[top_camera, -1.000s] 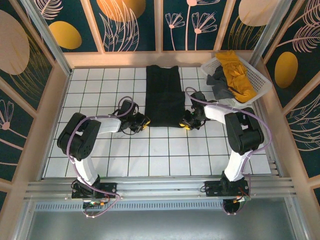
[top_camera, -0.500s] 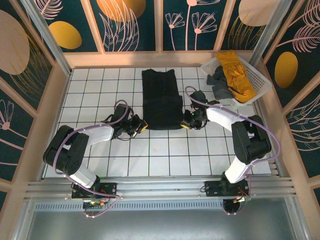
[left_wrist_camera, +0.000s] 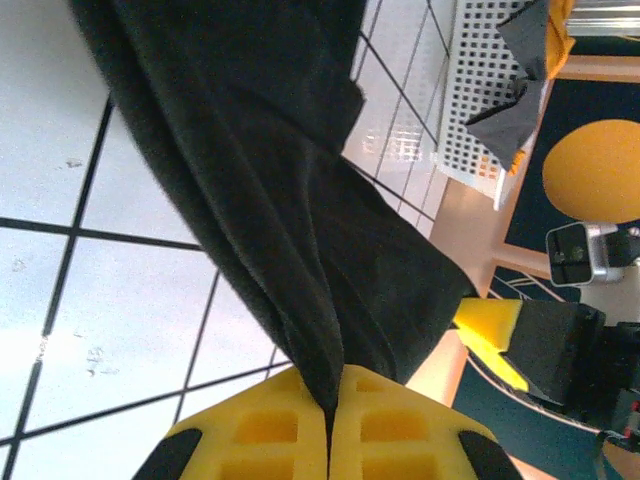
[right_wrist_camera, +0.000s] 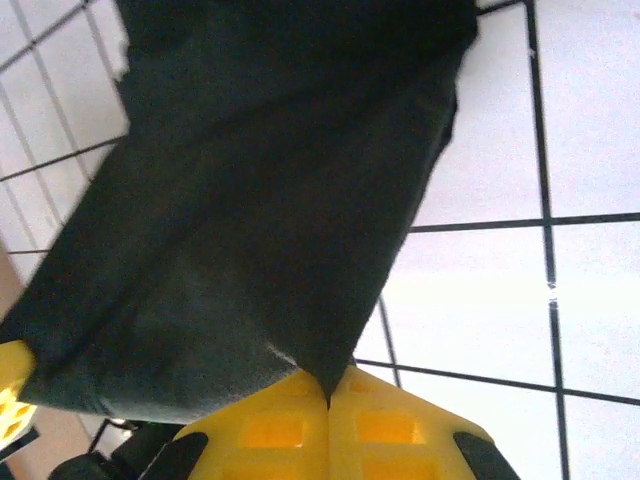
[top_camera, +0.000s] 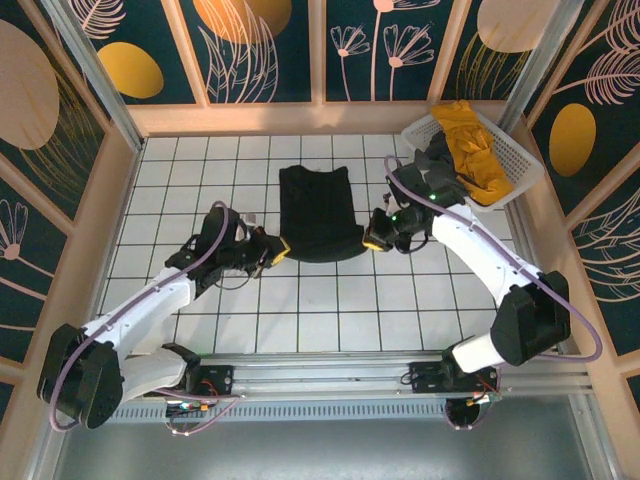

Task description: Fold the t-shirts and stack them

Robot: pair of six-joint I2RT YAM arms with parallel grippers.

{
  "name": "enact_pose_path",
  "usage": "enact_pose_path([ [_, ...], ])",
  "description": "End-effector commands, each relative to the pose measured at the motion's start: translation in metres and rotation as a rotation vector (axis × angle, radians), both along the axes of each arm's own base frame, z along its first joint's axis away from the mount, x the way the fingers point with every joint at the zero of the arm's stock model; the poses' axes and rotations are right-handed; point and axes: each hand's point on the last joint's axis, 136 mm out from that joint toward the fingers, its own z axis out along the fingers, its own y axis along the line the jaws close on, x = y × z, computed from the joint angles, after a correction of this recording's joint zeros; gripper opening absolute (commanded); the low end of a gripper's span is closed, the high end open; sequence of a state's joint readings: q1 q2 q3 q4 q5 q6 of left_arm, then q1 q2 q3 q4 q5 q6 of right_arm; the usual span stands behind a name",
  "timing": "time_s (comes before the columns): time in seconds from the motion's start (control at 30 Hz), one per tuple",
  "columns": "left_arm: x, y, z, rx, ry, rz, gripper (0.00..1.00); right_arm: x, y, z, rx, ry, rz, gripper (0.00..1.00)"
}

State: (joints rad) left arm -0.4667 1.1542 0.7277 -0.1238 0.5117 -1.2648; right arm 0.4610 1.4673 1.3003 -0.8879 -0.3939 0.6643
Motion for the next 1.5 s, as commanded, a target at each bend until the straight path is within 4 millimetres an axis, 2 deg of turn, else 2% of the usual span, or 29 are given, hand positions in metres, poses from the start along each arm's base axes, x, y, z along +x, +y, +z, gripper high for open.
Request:
enact_pose_path([
  [0.0,0.019,0.015,0.028,-0.001,-0.033,0.106,0.00,0.014,0.005,0.016,-0.006,0.030,-0.040,0.00],
  [0.1,0.048,0.024,0.043,-0.055,-0.061,0.207,0.00,0.050,0.018,0.023,0.025,0.005,-0.067,0.00],
  [0.17,0.070,0.026,0.044,-0.065,-0.066,0.236,0.00,0.080,0.028,0.025,0.054,-0.005,-0.087,0.00],
  [0.3,0.126,0.023,0.049,-0.049,-0.107,0.244,0.00,0.140,0.033,0.015,0.056,-0.036,-0.133,0.00],
  [0.43,0.191,0.025,0.024,0.012,-0.100,0.248,0.00,0.207,0.029,-0.012,0.083,-0.052,-0.197,0.00],
  [0.5,0.225,0.034,-0.003,0.071,-0.079,0.273,0.00,0.240,0.029,-0.023,0.111,-0.072,-0.207,0.00],
  [0.53,0.241,0.039,-0.008,0.096,-0.090,0.284,0.02,0.258,0.030,-0.024,0.124,-0.103,-0.198,0.07],
  [0.57,0.254,0.041,-0.020,0.118,-0.078,0.283,0.09,0.272,0.030,-0.025,0.135,-0.131,-0.188,0.19],
  [0.6,0.267,0.042,-0.028,0.129,-0.070,0.278,0.21,0.285,0.033,-0.024,0.158,-0.159,-0.167,0.31],
  [0.63,0.277,0.040,-0.032,0.133,-0.073,0.268,0.32,0.295,0.034,-0.024,0.180,-0.176,-0.153,0.38],
  [0.67,0.283,0.040,-0.035,0.150,-0.067,0.271,0.41,0.299,0.030,-0.024,0.187,-0.178,-0.153,0.50],
  [0.7,0.286,0.041,-0.035,0.170,-0.065,0.275,0.48,0.301,0.026,-0.023,0.186,-0.185,-0.150,0.56],
  [0.8,0.279,0.046,-0.021,0.204,-0.097,0.298,0.60,0.289,0.013,-0.016,0.143,-0.205,-0.123,0.59],
  [0.87,0.263,0.041,-0.009,0.189,-0.111,0.290,0.61,0.274,0.005,-0.007,0.128,-0.227,-0.123,0.59],
  [0.93,0.233,0.027,-0.008,0.162,-0.095,0.266,0.60,0.251,-0.001,0.003,0.117,-0.254,-0.127,0.58],
  [1.0,0.199,0.004,-0.011,0.118,-0.060,0.234,0.58,0.227,-0.004,0.013,0.119,-0.283,-0.123,0.58],
  [1.1,0.144,-0.034,-0.031,0.032,0.041,0.206,0.58,0.184,-0.004,0.020,0.144,-0.323,-0.114,0.58],
  [1.17,0.119,-0.045,-0.037,-0.027,0.086,0.243,0.58,0.158,-0.004,0.018,0.158,-0.331,-0.115,0.58],
  [1.2,0.109,-0.049,-0.046,-0.042,0.115,0.267,0.58,0.144,-0.005,0.016,0.166,-0.326,-0.118,0.58],
  [1.27,0.103,-0.052,-0.055,-0.053,0.137,0.322,0.62,0.122,-0.007,0.008,0.187,-0.304,-0.126,0.58],
  [1.33,0.108,-0.055,-0.058,-0.085,0.138,0.375,0.68,0.104,-0.009,-0.001,0.204,-0.275,-0.137,0.58],
  [1.4,0.116,-0.061,-0.058,-0.132,0.141,0.402,0.69,0.092,-0.011,-0.008,0.202,-0.255,-0.139,0.58],
  [1.47,0.125,-0.066,-0.073,-0.147,0.168,0.439,0.69,0.086,-0.012,-0.010,0.199,-0.252,-0.141,0.58],
])
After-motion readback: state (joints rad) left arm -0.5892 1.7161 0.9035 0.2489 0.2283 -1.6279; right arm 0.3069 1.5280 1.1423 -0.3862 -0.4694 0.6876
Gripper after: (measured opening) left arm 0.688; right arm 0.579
